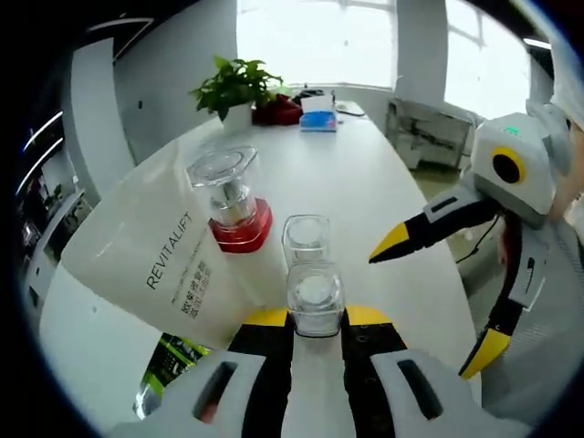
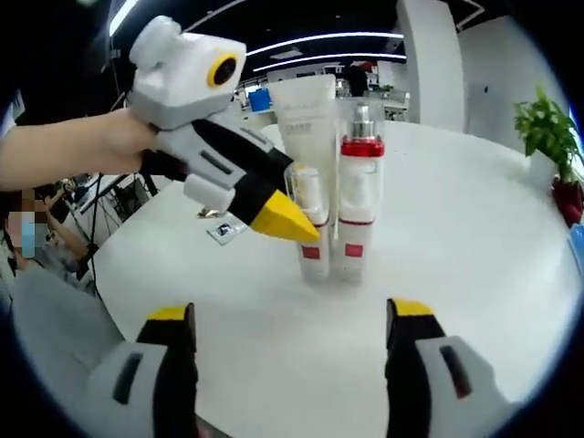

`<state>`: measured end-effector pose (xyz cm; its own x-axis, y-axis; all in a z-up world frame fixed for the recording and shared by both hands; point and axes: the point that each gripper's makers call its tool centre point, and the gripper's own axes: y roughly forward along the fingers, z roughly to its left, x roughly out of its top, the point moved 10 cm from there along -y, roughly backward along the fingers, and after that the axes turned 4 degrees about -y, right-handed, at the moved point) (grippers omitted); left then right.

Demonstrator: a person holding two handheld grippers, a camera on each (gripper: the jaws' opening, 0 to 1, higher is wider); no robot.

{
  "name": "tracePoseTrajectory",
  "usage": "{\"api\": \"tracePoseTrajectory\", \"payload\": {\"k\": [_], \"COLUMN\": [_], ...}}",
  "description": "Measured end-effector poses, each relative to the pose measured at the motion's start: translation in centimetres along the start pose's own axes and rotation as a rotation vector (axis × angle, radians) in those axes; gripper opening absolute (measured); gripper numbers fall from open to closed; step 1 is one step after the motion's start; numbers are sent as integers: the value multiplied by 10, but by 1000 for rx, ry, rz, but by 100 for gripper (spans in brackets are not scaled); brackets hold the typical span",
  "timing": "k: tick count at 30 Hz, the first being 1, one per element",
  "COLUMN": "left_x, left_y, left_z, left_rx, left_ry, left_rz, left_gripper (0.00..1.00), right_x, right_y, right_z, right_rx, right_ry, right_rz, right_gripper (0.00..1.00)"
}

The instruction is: Arrange the skincare products in the storage area until every visible bottle or jar stands upright without overlapping.

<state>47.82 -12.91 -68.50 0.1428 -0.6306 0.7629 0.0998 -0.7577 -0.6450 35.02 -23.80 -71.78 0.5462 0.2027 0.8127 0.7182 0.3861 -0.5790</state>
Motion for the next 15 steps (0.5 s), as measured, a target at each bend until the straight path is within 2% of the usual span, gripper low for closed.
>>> {"api": "tracePoseTrajectory", "payload": {"k": [15], "left_x": [3], "left_y": [4], "left_z": [1], "left_rx": [-6], "left_ry": [25], "left_rz": [22], "left_gripper": [17], "right_x": [-2], "right_y": [2], "right_z": [2], "right_rx": [12], "right_ry": [7], "right_rz": [11], "right_gripper": [88]}}
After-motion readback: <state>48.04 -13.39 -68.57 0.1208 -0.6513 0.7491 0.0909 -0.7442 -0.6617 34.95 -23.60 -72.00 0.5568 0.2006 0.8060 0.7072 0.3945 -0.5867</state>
